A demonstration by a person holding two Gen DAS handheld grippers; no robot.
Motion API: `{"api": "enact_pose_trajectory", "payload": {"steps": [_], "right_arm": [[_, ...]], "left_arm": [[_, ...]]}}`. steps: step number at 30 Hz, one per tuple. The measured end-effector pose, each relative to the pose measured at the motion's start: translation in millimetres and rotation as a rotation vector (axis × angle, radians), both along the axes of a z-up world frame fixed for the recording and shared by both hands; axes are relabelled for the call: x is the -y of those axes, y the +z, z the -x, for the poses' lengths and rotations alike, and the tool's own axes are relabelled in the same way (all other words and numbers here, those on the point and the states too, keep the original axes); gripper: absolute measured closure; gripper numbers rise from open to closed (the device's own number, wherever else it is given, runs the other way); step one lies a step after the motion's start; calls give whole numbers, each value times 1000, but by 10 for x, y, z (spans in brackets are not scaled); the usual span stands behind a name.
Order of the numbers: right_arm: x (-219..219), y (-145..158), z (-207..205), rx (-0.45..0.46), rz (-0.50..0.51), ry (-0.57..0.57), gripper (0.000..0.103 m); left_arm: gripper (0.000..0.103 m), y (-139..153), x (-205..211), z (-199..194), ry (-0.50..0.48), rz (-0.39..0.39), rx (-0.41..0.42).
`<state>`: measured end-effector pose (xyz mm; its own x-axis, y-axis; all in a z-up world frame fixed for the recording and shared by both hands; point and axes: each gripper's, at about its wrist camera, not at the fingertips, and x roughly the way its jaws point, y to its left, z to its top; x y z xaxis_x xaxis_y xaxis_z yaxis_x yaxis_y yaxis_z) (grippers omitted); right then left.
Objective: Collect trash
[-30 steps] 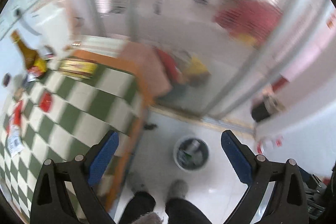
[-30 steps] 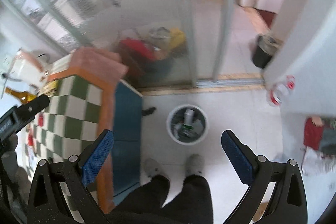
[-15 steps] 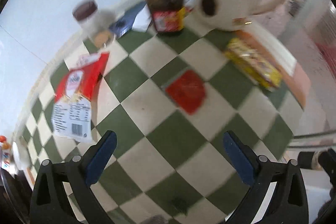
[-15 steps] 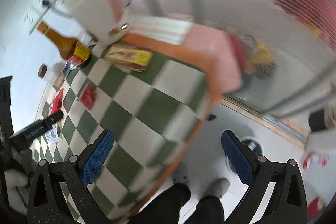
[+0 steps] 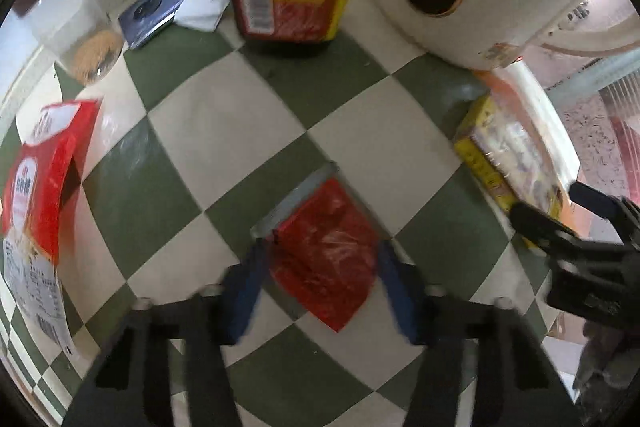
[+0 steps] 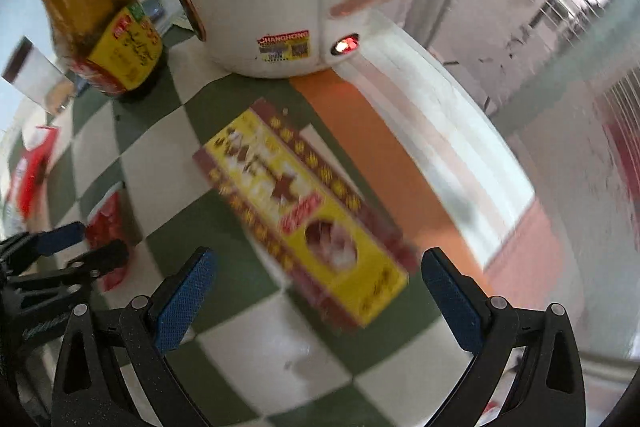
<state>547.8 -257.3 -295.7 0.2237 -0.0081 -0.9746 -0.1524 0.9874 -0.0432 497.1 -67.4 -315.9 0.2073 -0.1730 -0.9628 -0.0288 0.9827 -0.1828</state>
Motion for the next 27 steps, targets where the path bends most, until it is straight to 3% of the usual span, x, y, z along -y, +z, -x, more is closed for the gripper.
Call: {"api": "enact_pose_trajectory", "payload": {"steps": [4, 5, 9, 10, 11, 18, 27], "right_arm": [[-45, -149, -171, -37, 19, 18, 1], [-35, -167, -190, -38, 19, 11, 11], [26, -106, -179, 3, -38, -12, 15], [38, -89, -149, 12, -45, -14, 17], [55, -60, -111, 23, -54, -15, 26], [213, 264, 210, 91, -155, -73, 34], [428, 598, 787, 152, -269, -177, 40]], "left_arm": [[94, 24, 49, 21, -29, -26, 10], [94, 36, 35, 42, -27, -27, 13], [96, 148, -88, 168, -8, -24, 35], [96, 192, -130, 206, -6, -27, 46], [96, 249, -172, 243, -3, -33, 59], [96, 734, -294, 291, -6, -53, 139], [96, 1096, 148, 523, -83, -80, 215]]}}
